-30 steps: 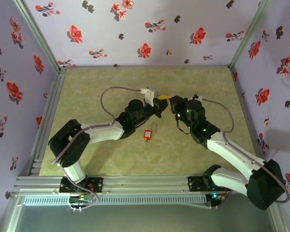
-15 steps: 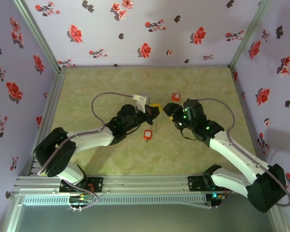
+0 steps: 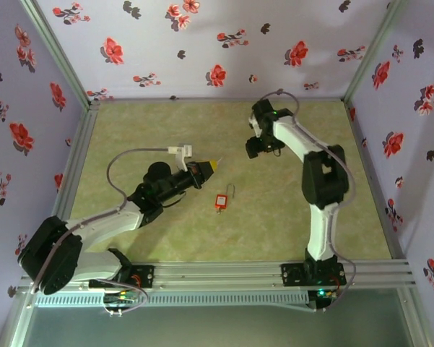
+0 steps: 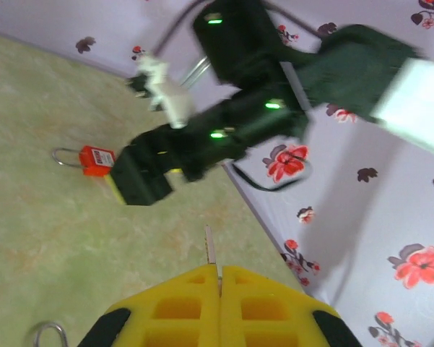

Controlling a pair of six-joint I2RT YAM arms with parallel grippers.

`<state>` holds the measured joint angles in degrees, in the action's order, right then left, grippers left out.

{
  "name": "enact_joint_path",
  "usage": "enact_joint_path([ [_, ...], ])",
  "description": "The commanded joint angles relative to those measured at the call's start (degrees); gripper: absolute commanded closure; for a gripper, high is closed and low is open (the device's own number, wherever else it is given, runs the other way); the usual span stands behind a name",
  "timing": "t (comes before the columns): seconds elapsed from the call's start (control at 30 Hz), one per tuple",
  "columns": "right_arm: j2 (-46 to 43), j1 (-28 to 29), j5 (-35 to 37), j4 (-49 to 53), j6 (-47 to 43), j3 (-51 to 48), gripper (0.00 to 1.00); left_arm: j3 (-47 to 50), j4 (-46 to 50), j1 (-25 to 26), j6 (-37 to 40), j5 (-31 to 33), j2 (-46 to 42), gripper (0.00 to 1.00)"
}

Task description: Unlock with the key

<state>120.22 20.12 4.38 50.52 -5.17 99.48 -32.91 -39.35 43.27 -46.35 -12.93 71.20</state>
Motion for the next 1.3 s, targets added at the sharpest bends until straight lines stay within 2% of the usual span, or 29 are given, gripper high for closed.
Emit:
enact_joint_path([
  [0.0, 4.3, -1.1, 4.3, 6.4, -12.3, 7.2, 0.20, 1.5, 1.2, -1.1, -3.7, -4.4, -2.4, 1.00],
  [0.2, 10.5, -1.5, 4.0, 6.8, -18.5, 12.1, 0.20, 3.4, 0.6, -2.4, -5.6, -6.8, -2.5, 1.00],
  [0.57, 16.0, -1.8, 4.5, 6.8, -24.4, 17.2, 0.19, 3.7, -0.1, -2.8, -6.0, -6.9, -1.0, 1.00],
  [0.87, 20.7, -3.4, 4.3, 9.1, -26.4, 24.6, 0.18, 3.5, 1.4, -2.8, -5.5, -6.6, -1.6, 1.00],
  [1.17, 23.7, -4.1, 4.0, 8.6, -27.3, 27.5, 0.17, 3.0, 2.8, -2.8, -5.2, -6.0, -1.3, 1.00],
  [1.27, 24.1, -4.4, 1.9, 8.5, -27.4, 28.2, 0.18, 3.0, 3.0, -2.9, -5.2, -5.7, -1.1, 1.00],
])
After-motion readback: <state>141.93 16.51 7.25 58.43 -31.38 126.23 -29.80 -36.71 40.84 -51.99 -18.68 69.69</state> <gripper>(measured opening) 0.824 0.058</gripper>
